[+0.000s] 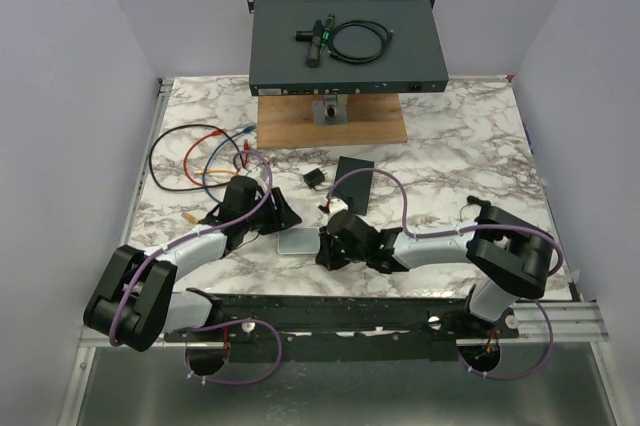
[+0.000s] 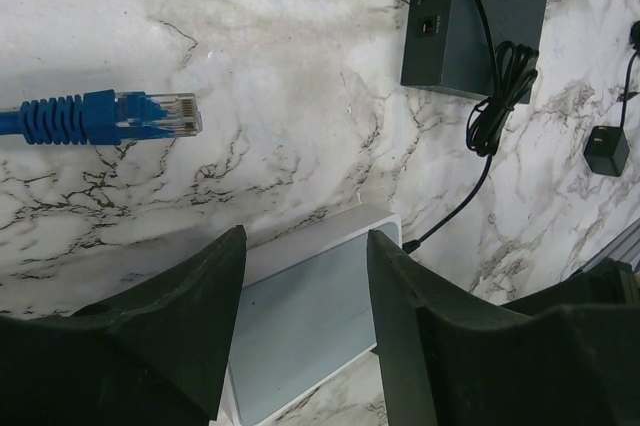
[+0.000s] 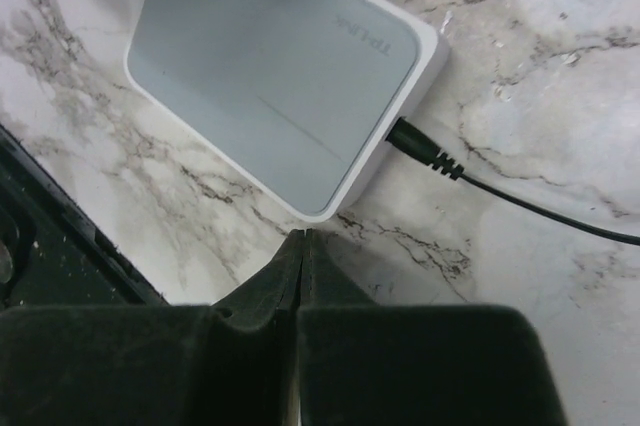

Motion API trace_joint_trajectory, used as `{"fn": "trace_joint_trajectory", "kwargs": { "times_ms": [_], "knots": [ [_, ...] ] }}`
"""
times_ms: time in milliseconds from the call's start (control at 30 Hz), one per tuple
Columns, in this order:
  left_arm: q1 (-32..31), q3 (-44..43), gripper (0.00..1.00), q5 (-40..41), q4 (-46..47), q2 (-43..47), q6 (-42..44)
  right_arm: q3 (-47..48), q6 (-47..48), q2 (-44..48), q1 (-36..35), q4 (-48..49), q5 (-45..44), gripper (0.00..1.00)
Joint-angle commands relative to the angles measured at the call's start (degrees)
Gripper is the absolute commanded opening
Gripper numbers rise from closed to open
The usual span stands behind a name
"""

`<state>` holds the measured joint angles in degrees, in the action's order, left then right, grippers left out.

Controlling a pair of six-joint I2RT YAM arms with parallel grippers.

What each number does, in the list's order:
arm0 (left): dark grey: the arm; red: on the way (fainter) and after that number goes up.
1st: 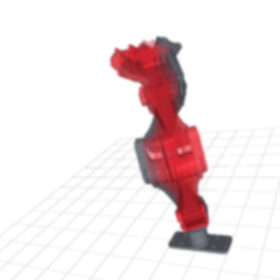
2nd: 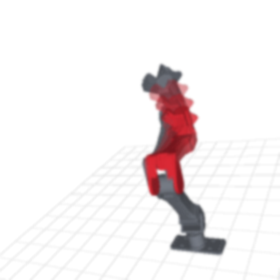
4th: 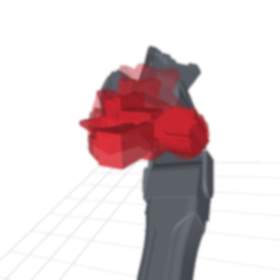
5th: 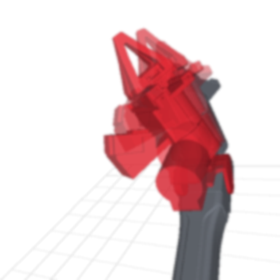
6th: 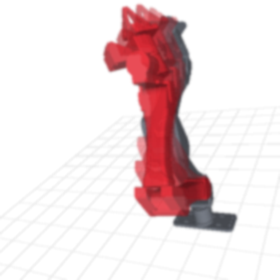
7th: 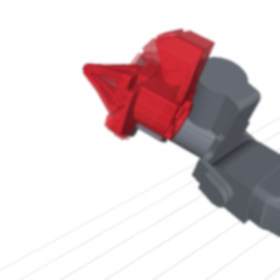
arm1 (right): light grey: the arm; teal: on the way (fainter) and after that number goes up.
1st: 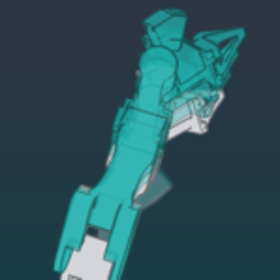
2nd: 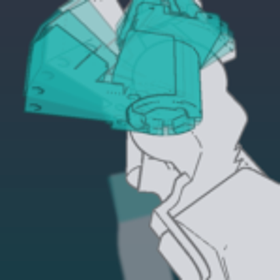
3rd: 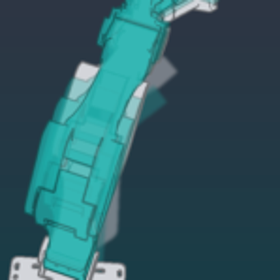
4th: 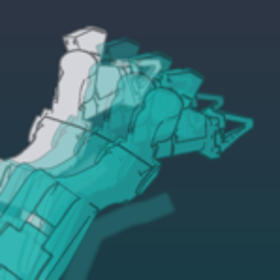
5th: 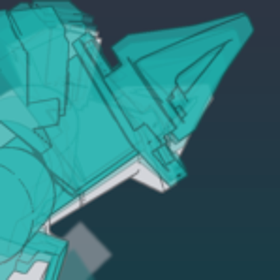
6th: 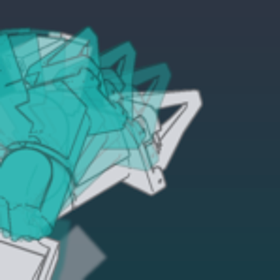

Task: Insert the plug into the switch port
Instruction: Move the switch port to the center of the board.

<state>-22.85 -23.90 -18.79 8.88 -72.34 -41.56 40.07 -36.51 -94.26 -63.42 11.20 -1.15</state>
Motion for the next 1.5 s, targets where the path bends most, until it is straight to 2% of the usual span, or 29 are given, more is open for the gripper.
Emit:
{"fn": "trace_joint_trajectory", "kwargs": {
  "times_ms": [0,367,800,967,1033,1267,1400,1467],
  "knots": [
    [0.3,1.7,0.49,-0.4,-0.7,0.8,-0.4,1.8,-0.9,-2.2,-0.4,-3.6,-8.4,0.01],
    [0.3,4.4,0.45,-2.4,-2.0,4.6,-1.1,9.0,2.7,-5.1,-0.4,-7.3,-15.6,0.01],
    [-0.1,5.6,0.41,-5.3,0.1,7.1,-3.8,16.3,7.5,-8.7,0.1,-12.3,-18.4,0.01],
    [0.0,4.8,0.41,-3.2,-3.0,10.8,-3.5,17.3,10.6,-5.7,0.3,-17.8,-21.0,0.01],
    [0.0,4.0,0.47,-0.5,-6.0,13.9,-3.1,17.6,12.4,-3.9,0.3,-20.4,-22.5,0.01],
    [0.3,1.0,0.69,9.0,-16.2,24.7,-2.8,20.4,18.7,2.0,0.4,-27.9,-27.1,0.2],
    [0.5,-0.8,0.74,11.6,-20.6,30.6,-3.6,24.1,22.6,3.1,0.4,-28.3,-27.5,0.46],
    [0.4,-2.7,0.77,12.8,-24.0,34.0,-3.7,26.9,24.0,2.3,0.5,-28.2,-26.8,0.55]
  ]
}}
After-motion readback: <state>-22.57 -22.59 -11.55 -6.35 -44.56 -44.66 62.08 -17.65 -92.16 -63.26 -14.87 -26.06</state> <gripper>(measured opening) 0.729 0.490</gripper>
